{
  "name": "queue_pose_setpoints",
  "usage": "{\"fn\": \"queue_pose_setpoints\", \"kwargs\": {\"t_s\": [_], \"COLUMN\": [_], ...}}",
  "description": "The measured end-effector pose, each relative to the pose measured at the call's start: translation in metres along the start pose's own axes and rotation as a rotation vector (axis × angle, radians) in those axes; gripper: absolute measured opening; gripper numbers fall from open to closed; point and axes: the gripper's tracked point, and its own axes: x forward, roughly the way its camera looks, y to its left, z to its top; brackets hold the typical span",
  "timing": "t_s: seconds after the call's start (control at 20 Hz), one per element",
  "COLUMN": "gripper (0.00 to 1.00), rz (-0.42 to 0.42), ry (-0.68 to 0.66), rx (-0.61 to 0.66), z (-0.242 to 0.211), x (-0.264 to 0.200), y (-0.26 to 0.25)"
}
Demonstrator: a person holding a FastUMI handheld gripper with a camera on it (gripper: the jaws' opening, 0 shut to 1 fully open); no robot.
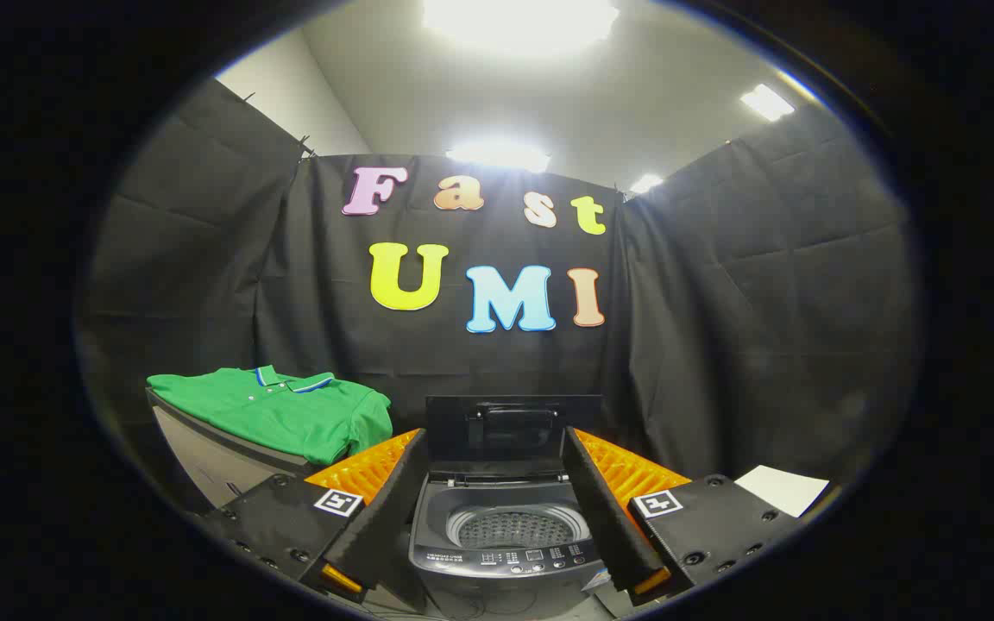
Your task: Put the clothes into the washing machine and then close the washing machine lid.
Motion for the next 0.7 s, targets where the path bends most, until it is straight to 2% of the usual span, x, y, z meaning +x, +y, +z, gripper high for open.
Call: {"fn": "queue_pose_setpoints", "kwargs": {"t_s": [0.7], "gripper": [0.98], "rz": [0.002], "ry": [-0.007], "rx": [-0.010], "z": [0.0032], "x": [-0.0030], "y": [0.0016]}}
